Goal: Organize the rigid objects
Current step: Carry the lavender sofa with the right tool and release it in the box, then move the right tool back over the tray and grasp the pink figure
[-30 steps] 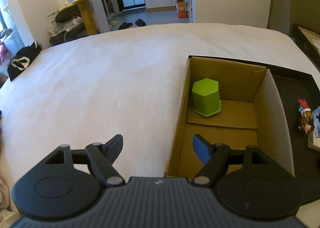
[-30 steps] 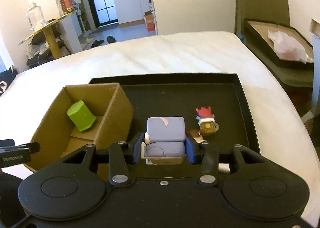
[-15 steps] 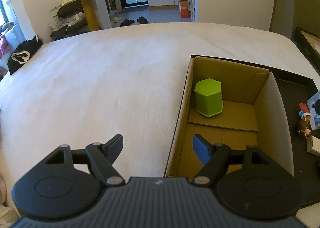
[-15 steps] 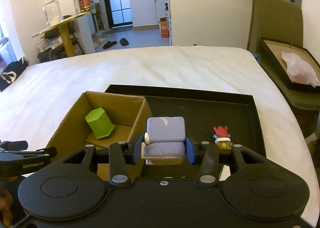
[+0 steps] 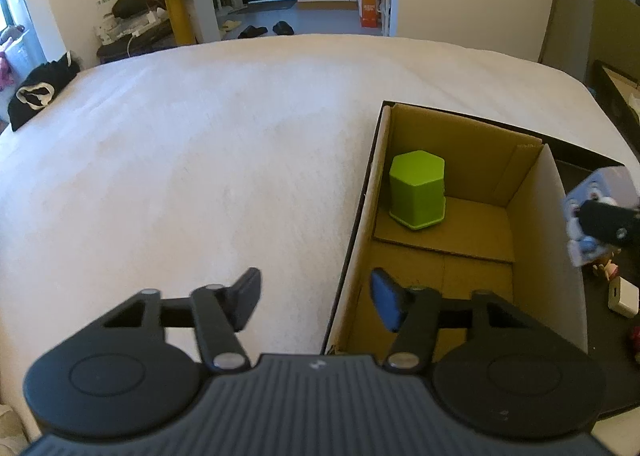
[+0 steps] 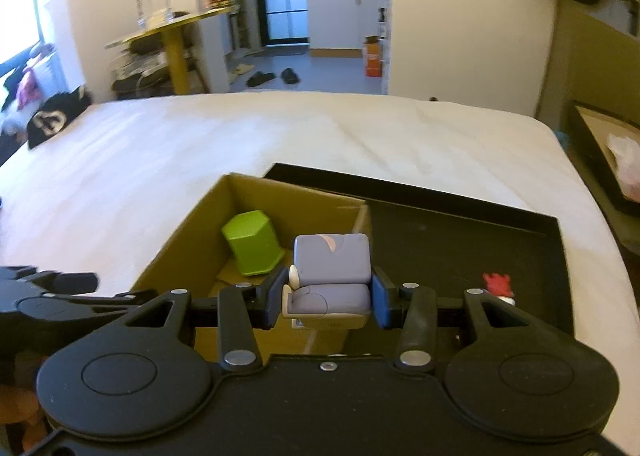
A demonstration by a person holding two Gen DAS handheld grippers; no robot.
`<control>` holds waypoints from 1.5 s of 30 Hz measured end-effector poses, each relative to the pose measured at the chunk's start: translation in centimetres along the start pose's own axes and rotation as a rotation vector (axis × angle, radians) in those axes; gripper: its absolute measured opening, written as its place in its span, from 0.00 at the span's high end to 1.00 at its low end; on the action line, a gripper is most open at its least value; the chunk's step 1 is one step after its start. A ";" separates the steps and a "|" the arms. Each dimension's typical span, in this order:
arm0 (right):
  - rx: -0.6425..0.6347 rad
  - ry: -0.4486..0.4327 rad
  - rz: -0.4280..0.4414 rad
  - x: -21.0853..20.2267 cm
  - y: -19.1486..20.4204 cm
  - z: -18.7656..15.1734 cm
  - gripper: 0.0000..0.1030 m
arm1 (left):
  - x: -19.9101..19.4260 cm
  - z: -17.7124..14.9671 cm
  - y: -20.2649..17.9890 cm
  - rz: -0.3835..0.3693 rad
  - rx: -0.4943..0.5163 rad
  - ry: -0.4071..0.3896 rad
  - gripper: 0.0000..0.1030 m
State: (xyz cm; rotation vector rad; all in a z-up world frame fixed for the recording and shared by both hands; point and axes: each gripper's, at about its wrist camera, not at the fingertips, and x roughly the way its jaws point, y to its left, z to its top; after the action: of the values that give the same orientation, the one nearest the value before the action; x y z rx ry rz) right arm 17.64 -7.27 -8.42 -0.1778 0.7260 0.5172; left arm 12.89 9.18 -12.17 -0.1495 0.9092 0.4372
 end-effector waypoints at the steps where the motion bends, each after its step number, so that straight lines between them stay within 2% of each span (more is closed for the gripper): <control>1: -0.017 0.004 0.010 0.2 0.4 0.1 0.58 | 0.1 0.0 0.1 -0.007 -0.004 0.003 0.51; 6: -0.071 0.026 0.043 1.1 2.2 0.2 0.58 | 0.5 0.0 0.3 -0.036 -0.022 0.014 0.61; 9: -0.095 0.037 0.053 1.5 2.9 0.2 0.58 | 0.6 -0.1 0.1 -0.057 -0.016 0.011 0.71; 11: -0.114 0.041 0.051 1.9 3.3 0.3 0.58 | 0.6 -0.1 0.1 -0.075 -0.012 0.009 0.83; 14: -0.154 0.044 0.048 2.5 3.7 0.6 0.58 | 0.7 -0.2 0.1 -0.088 -0.006 0.006 0.88; 21: -0.324 0.040 0.115 3.5 5.2 1.0 0.57 | 0.7 -0.3 0.2 -0.103 -0.012 0.003 0.89; 23: -0.366 0.030 0.105 3.0 5.6 1.1 0.56 | 0.7 -0.2 0.2 -0.114 -0.003 0.004 0.90; 24: -0.373 0.031 0.103 2.9 5.7 1.2 0.56 | 0.7 -0.3 0.2 -0.096 0.000 -0.003 0.90; 28: -0.375 0.043 0.097 1.9 5.6 1.2 0.53 | 0.8 -0.3 0.2 -0.097 0.011 0.001 0.90; 30: -0.371 0.041 0.090 2.0 5.5 1.3 0.45 | 0.8 -0.3 0.2 -0.101 0.008 0.003 0.90; 32: -0.360 0.034 0.078 1.7 5.3 1.2 0.40 | 0.8 -0.3 0.2 -0.101 0.011 0.002 0.90; 35: -0.344 0.028 0.076 1.4 4.9 1.1 0.38 | 0.8 -0.2 0.0 -0.095 0.023 0.003 0.90; 39: -0.329 0.018 0.048 0.8 4.4 0.6 0.27 | 1.0 0.3 0.0 -0.103 0.016 0.027 0.90; 45: -0.250 0.011 0.037 -0.3 2.8 -0.3 0.27 | 1.0 0.7 -0.4 -0.107 0.044 0.064 0.90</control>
State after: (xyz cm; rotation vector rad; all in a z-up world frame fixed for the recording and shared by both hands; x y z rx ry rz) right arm 15.90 -5.09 -8.37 -0.4014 0.6749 0.6425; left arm 14.11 9.30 -12.53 -0.1717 0.9678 0.3144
